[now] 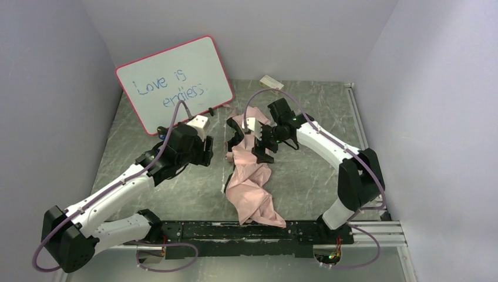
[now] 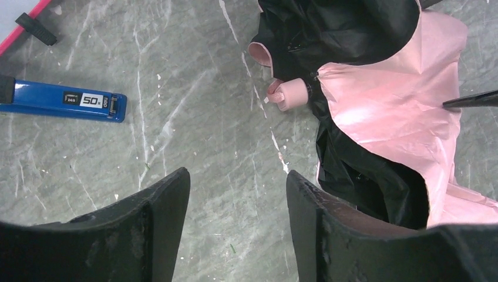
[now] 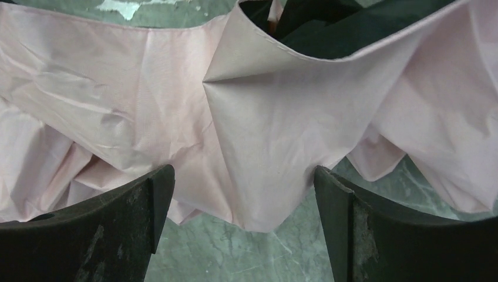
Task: Put away the umbrella
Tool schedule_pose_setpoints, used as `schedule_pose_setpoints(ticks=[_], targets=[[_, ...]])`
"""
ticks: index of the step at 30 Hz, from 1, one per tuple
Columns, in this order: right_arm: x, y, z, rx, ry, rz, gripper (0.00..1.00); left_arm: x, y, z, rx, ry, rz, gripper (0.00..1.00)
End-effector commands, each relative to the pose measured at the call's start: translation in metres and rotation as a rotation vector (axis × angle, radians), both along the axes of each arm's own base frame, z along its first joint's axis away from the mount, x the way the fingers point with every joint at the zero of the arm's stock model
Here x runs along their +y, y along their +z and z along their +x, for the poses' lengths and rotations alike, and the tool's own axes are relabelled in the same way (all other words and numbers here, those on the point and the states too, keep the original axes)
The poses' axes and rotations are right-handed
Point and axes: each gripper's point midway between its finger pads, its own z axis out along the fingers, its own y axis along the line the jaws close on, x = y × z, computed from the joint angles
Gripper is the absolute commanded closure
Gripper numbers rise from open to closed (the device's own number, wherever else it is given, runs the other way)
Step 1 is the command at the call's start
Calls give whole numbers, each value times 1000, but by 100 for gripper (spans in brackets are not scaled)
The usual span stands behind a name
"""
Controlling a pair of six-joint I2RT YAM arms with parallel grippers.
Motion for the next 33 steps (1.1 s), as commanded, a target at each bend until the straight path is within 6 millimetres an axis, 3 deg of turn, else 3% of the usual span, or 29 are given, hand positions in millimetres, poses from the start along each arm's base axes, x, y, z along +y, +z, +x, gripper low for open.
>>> schedule_pose_setpoints(ticks=[1,4,18,24,28,33], targets=[[1,-11,-2,5,110,-27,8,-2,-1,-3,10,-19,-7,32],[2,-24,-1,32,129,-39,8,-1,-2,-2,10,-14,-3,22],[-2,-109,-17,99,233,-175,10,1,-5,0,14,1,16,21],[-16,-139,-18,94,229,-267,13,1,-7,1,18,5,22,21],[-24,-154,-18,93,218,-317,23,1,-8,1,22,6,24,21],[-23,-155,-10,39,171,-309,46,1,-9,2,21,8,22,21]])
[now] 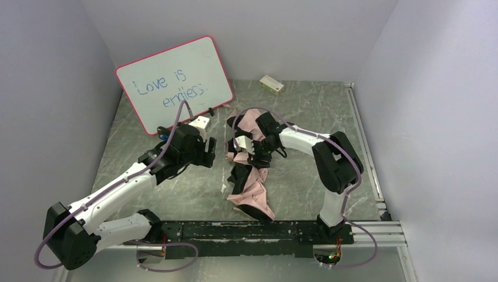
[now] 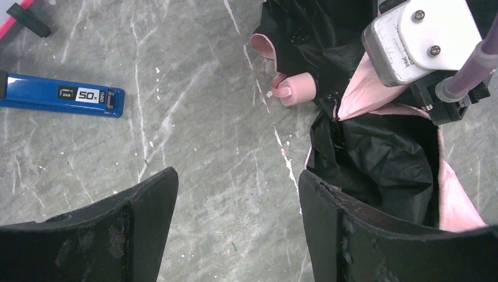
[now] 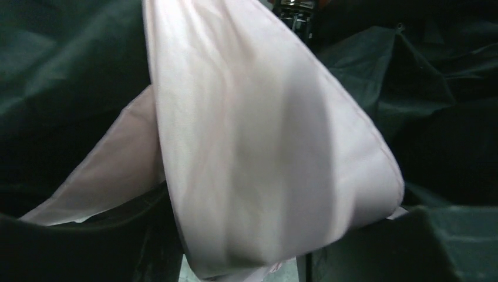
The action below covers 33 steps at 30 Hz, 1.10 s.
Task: Put away the umbrella
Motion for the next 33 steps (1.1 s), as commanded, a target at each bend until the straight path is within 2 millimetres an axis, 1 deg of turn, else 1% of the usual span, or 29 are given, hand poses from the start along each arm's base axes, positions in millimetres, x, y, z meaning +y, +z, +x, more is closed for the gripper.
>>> schedule_pose_setpoints(ticks=[1,2,7,11,12,17,20,23,27,28,33], targets=[[-28,-48,-9,2,-57,-141,50,1,1,2,-7,10,-2,22],[-26,-45,-6,-20,-68,-129,53,1,0,2,-5,11,0,22],[-17,-34,-5,-101,-108,-67,70,-4,0,2,6,-4,-16,23],[-5,-23,-3,-95,-186,-1,85,-15,10,-2,-1,-55,-71,25],[-5,-23,-4,-100,-194,-2,87,-16,12,-4,-1,-59,-83,26],[-3,-13,-1,-237,-192,-15,89,-21,10,-11,37,-72,-110,30],[-3,-6,1,-344,-195,-15,91,-16,13,-9,25,-51,-96,31],[-2,3,-1,-486,-185,-17,92,-9,28,-1,-28,-24,-71,30],[-4,4,-14,-598,-190,-23,92,-7,52,11,-93,-31,-30,29],[-3,3,-18,-631,-184,-28,92,-10,60,14,-110,-46,-32,29],[-7,-2,-34,-776,-145,-93,92,-36,82,17,-176,-223,-51,29]])
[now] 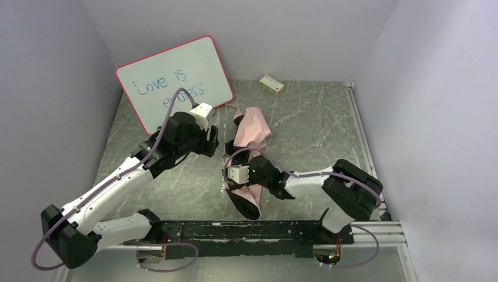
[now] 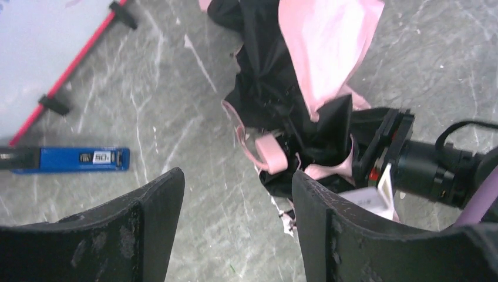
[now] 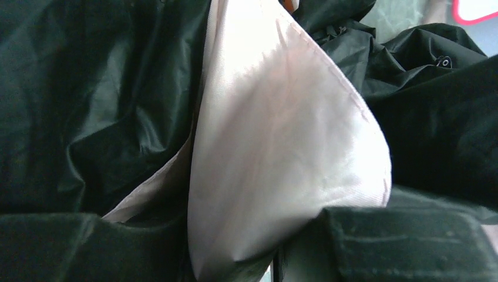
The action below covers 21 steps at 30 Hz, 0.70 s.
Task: Put away the umbrella
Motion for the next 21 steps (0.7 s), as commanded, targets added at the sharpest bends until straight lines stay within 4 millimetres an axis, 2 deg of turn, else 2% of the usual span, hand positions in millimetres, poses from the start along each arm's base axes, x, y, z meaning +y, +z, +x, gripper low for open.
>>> schedule_pose_setpoints(ticks=[1,4,7,13,16,18,21], targets=[[-20,-17,-16,-95,-18,-119,92,-22,27,7,-103,-161,0,28],[-21,-16,-25,-146,-7,-132,91,-31,39,10,-169,-241,12,24],[-22,-16,-31,-179,7,-152,91,-49,43,5,-222,-418,47,22],[-19,-19,-43,-202,47,-167,90,-86,30,-5,-208,-703,53,20],[-16,-19,-48,-206,63,-155,90,-99,13,-7,-139,-822,87,19],[-14,-21,-51,-201,70,-151,90,-107,10,-1,-131,-862,107,13],[-14,-23,-54,-196,78,-147,90,-118,2,7,-119,-904,110,12]])
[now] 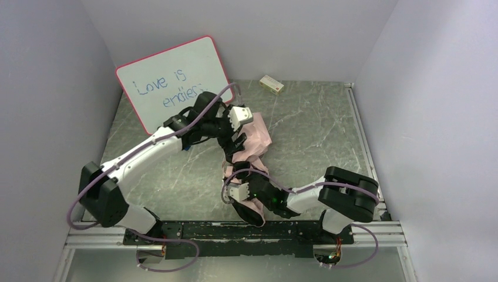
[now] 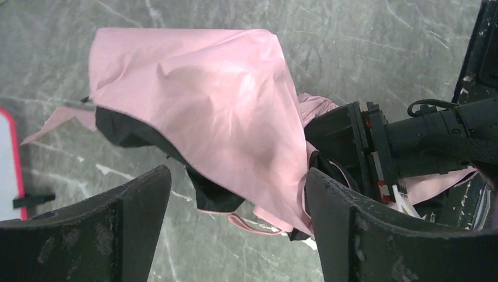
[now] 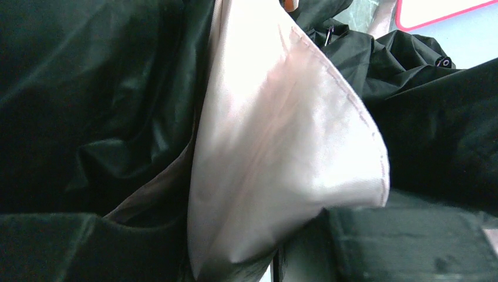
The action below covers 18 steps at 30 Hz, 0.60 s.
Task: Put away the umbrella
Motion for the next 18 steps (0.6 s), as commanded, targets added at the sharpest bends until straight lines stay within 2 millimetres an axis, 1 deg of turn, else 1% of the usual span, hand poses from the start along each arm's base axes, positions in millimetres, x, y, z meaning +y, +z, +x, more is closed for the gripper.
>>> schedule_pose_setpoints(ticks=[1,3,5,8,11,15,18], targets=[[-9,-26,-17,55,45,-77,90,-20,0,-4,3,-174,-1,11],[-8,-25,-17,56,44,-73,90,-26,-12,-2,32,-208,13,12],[-6,-24,-16,56,40,-61,90,-28,-30,-4,75,-240,44,12],[-3,-23,-18,60,41,-51,90,-21,-70,-16,169,-283,115,13],[-3,-25,-20,62,45,-50,90,-15,-100,-30,222,-325,136,14],[-3,-24,-21,59,50,-48,90,-12,-124,-45,266,-352,138,14],[-1,-22,-22,56,56,-44,90,-10,-143,-45,275,-331,167,14]])
